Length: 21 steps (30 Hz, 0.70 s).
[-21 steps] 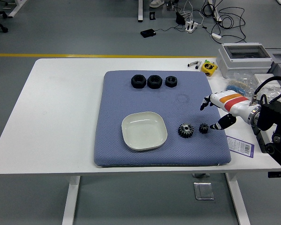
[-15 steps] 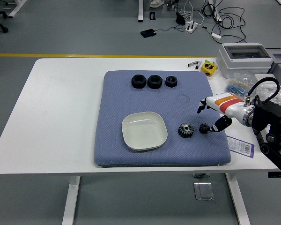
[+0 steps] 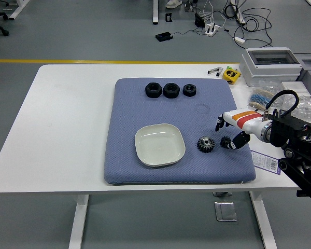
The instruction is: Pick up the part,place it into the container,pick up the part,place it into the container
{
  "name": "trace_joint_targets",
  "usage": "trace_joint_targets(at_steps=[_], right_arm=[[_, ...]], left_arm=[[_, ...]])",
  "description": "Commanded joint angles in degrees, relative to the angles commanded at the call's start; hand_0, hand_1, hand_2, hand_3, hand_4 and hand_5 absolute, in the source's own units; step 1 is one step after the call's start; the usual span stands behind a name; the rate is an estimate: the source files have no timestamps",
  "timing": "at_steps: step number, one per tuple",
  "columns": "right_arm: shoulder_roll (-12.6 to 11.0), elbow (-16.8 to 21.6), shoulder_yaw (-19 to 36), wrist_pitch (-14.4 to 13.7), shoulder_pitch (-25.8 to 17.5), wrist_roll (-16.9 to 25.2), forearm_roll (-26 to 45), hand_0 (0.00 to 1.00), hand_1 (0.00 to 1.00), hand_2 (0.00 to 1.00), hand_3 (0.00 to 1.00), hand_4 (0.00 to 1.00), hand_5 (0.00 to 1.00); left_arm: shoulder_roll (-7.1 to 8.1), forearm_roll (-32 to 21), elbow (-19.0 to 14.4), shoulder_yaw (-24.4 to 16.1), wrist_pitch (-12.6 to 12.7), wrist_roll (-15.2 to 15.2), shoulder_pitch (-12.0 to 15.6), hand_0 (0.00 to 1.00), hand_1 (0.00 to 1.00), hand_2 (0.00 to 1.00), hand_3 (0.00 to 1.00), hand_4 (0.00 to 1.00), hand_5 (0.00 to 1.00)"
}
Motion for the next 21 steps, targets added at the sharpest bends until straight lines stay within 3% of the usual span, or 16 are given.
trace_joint_targets(at_steps=[12,13,21], right_arm=[[1.83,-4.98,-1.36,-0.73,1.32,0.26,0.1,0.53,0.572,0.604,0.558,0.864,0.095],[1.87,-5.18,-1.4,-0.91,1.38,0.21,0.0,0.387,0.51,0.552,0.516,0.822,0.09],[1.96,-6.47,-1.81,-1.06,1.37,0.13,0.05,0.353,0.48,0.53,0.508,0.802,0.079]], left_arm=[[0.04,0.12,-0.04,0.05,0.08,0.08,-0.17,0.728,0.648,0.742,0.596,0.622,0.609],[0.04,0.14,-0.04,0.05,0.09,0.08,-0.18,0.728,0.647,0.739,0.595,0.619,0.603],[0.03,0.29,-0.06,-0.08,0.16,0.18,-0.18,0.727,0.646,0.739,0.595,0.619,0.602]])
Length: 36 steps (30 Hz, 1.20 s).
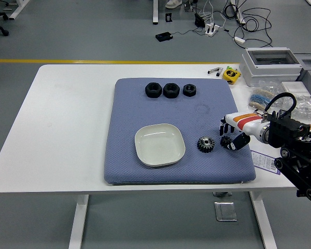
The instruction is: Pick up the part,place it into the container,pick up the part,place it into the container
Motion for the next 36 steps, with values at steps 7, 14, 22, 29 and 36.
trace_joint_targets(at_steps=[7,14,22,29,36], right_arm=[[-0.06,0.07,-0.17,0.55,-0.45,-0.09,-0.06,0.324,0.467,0.517,0.503,0.795,0.079],[-0.13,0.44,0.06,-0.49,-0.56,0.21,0.67,0.252,0.429,0.491,0.495,0.798,0.072],[-0.3,-0.06,0.19,0.99,-0.6,-0.57,2.67,0.078,0.259,0.41,0.521,0.897,0.16],[-0.47,0.17,0.47,0.65,-0.82,-0.79,3.66,0.01,0.173,0.325,0.497,0.878,0.327],[-0.61,0.39,0.63,-0.14,-0.66,-0.93,4.81,0.002,0.12,0.265,0.436,0.847,0.4]], left_arm=[[-0.03,0.92,-0.04,-0.61,0.13,0.35,0.18,0.726,0.647,0.739,0.594,0.619,0.601],[-0.01,1.78,-0.06,-1.12,0.22,0.65,0.43,0.724,0.646,0.738,0.593,0.619,0.601],[0.06,2.06,-0.06,-1.12,0.23,0.72,0.49,0.727,0.646,0.737,0.592,0.617,0.598],[0.07,1.77,-0.06,-0.86,0.18,0.65,0.4,0.726,0.644,0.738,0.592,0.617,0.597],[0.08,1.76,-0.05,-0.83,0.17,0.65,0.34,0.727,0.644,0.738,0.592,0.617,0.597]])
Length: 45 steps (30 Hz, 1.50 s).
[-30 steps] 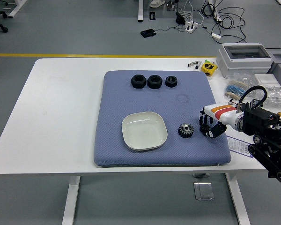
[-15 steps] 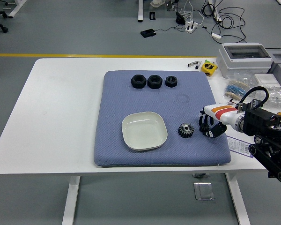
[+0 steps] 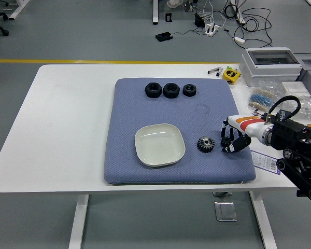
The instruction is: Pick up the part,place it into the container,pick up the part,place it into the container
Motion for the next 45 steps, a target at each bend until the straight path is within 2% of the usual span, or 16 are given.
trace_joint_targets(at_steps=[8,10,11,16,17,22,23,25,28,29,34,35,41,45], right_arm=[[0.35,-1.63,-0.05,0.26,-0.02,-0.26,-0.24,0.002,0.111,0.267,0.432,0.836,0.416],[0.32,-1.63,0.0,0.18,-0.09,-0.26,-0.53,0.002,0.111,0.267,0.432,0.836,0.416],[0.31,-1.6,0.02,0.17,-0.1,-0.27,-0.61,0.002,0.121,0.265,0.467,0.831,0.416],[0.33,-1.19,0.14,0.55,0.06,-0.08,-0.4,0.002,0.121,0.265,0.467,0.831,0.416],[0.33,-1.08,0.16,0.58,0.07,0.03,-0.27,0.023,0.162,0.3,0.504,0.849,0.313],[0.3,-0.74,0.22,0.06,0.07,0.67,0.11,0.023,0.162,0.3,0.504,0.849,0.313],[0.3,-0.72,0.24,0.1,0.08,0.71,0.16,0.067,0.212,0.367,0.512,0.858,0.275],[0.23,-0.5,0.31,0.24,0.06,0.68,0.4,0.067,0.212,0.367,0.512,0.858,0.275],[-0.11,0.79,0.72,0.35,-0.11,0.53,0.7,0.067,0.212,0.367,0.512,0.858,0.275],[-0.24,1.34,0.91,0.42,-0.15,0.3,0.57,0.073,0.202,0.35,0.491,0.817,0.338],[-0.96,4.12,2.23,2.61,-0.37,-2.01,-1.63,0.073,0.202,0.35,0.491,0.817,0.338],[-1.12,4.57,2.47,2.94,-0.45,-2.24,-2.01,0.113,0.21,0.335,0.497,0.948,0.363],[-2.31,7.56,3.81,4.44,-0.99,-3.34,-4.92,0.129,0.21,0.332,0.505,0.961,0.359],[-2.38,7.42,3.8,4.23,-1.18,-3.44,-5.3,0.129,0.21,0.332,0.505,0.961,0.359]], left_arm=[[0.01,-0.28,-0.01,0.22,0.01,-0.12,-0.14,0.727,0.643,0.737,0.592,0.618,0.596],[0.01,-0.41,-0.02,0.29,0.0,-0.17,-0.16,0.727,0.643,0.737,0.592,0.618,0.596],[0.01,-0.45,-0.02,0.31,0.0,-0.18,-0.16,0.726,0.643,0.738,0.592,0.618,0.595],[0.03,-0.2,-0.05,0.19,0.01,-0.09,-0.2,0.726,0.643,0.738,0.592,0.618,0.595],[0.04,-0.12,-0.06,0.16,0.01,-0.07,-0.21,0.726,0.642,0.738,0.593,0.618,0.595],[0.08,0.06,-0.07,0.09,0.01,-0.03,-0.24,0.726,0.642,0.738,0.593,0.618,0.595],[0.09,0.09,-0.08,0.08,0.01,-0.02,-0.25,0.726,0.642,0.736,0.592,0.618,0.595],[0.12,0.19,-0.09,0.06,0.01,0.0,-0.27,0.726,0.642,0.736,0.592,0.618,0.595],[0.11,0.07,-0.09,0.1,0.02,-0.06,-0.28,0.726,0.642,0.736,0.592,0.618,0.595],[0.12,0.01,-0.09,0.16,0.0,-0.08,-0.3,0.726,0.642,0.737,0.592,0.618,0.594],[0.15,0.29,-0.08,0.01,0.02,0.01,-0.36,0.726,0.642,0.737,0.592,0.618,0.594],[0.15,0.29,-0.08,0.01,0.02,0.0,-0.36,0.726,0.641,0.736,0.593,0.619,0.593],[0.15,0.55,-0.07,-0.2,0.05,0.11,-0.29,0.727,0.641,0.736,0.593,0.619,0.593],[0.15,1.0,-0.07,-0.5,0.11,0.25,-0.22,0.727,0.641,0.736,0.593,0.619,0.593]])
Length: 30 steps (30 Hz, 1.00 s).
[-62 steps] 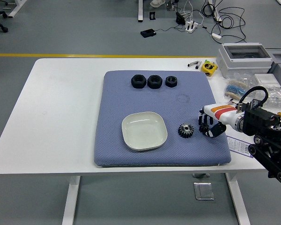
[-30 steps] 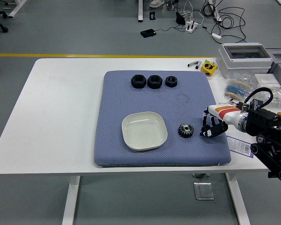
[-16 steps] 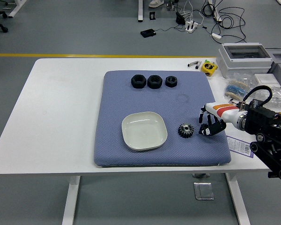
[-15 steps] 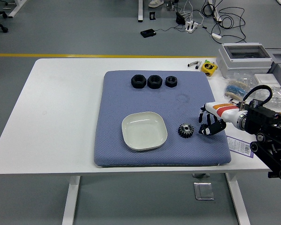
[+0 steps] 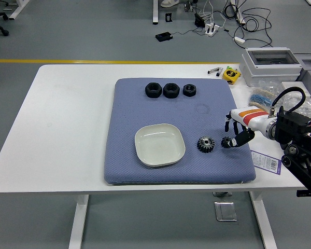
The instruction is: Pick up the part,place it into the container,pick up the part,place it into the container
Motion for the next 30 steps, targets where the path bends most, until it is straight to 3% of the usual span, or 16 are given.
trace_joint_targets(at_steps=[1,2,7,8,19,20,25,26,30], right_arm=[[0.04,-0.27,-0.11,-0.3,-0.04,0.09,-0.04,0.129,0.21,0.332,0.505,0.961,0.359],[0.19,-0.96,-0.37,-0.82,-0.08,0.33,-0.27,0.213,0.329,0.443,0.58,0.985,0.322],[0.59,-2.98,-0.76,-1.26,-0.5,0.94,-0.83,0.213,0.329,0.443,0.58,0.985,0.322],[0.58,-3.08,-0.78,-1.43,-0.64,1.07,-0.73,0.46,0.603,0.706,0.718,0.998,0.334],[1.02,-3.37,-1.39,-3.4,-0.66,1.86,1.42,0.511,0.62,0.703,0.72,0.998,0.315],[1.12,-3.58,-1.51,-3.64,-0.59,1.9,1.58,0.524,0.609,0.679,0.629,0.976,0.299],[1.6,-5.4,-2.05,-5.08,-0.28,2.29,2.41,0.524,0.609,0.679,0.629,0.976,0.299],[1.73,-5.94,-2.14,-5.41,-0.18,2.38,2.44,0.495,0.579,0.623,0.542,0.887,0.252],[2.03,-7.57,-2.38,-6.33,0.02,2.94,2.32,0.495,0.579,0.623,0.542,0.887,0.252]], left_arm=[[0.0,0.14,0.0,-0.1,0.02,0.04,0.02,0.727,0.641,0.736,0.593,0.619,0.593],[-0.01,0.31,-0.01,-0.23,0.05,0.1,0.06,0.726,0.641,0.735,0.593,0.619,0.593],[-0.04,0.85,-0.05,-0.53,0.12,0.25,0.16,0.726,0.641,0.735,0.593,0.619,0.593],[-0.04,0.87,-0.05,-0.54,0.13,0.25,0.18,0.725,0.641,0.736,0.593,0.618,0.593],[0.02,1.78,-0.16,-0.93,0.15,0.52,0.28,0.724,0.643,0.736,0.594,0.619,0.594],[0.05,1.87,-0.18,-0.96,0.15,0.55,0.27,0.725,0.644,0.736,0.594,0.62,0.594],[0.11,1.96,-0.19,-0.73,0.1,0.48,0.16,0.725,0.644,0.736,0.594,0.62,0.594],[0.11,1.86,-0.19,-0.67,0.1,0.44,0.13,0.725,0.643,0.735,0.593,0.62,0.595],[0.14,1.81,-0.2,-0.52,0.07,0.4,0.01,0.725,0.643,0.735,0.593,0.62,0.595]])
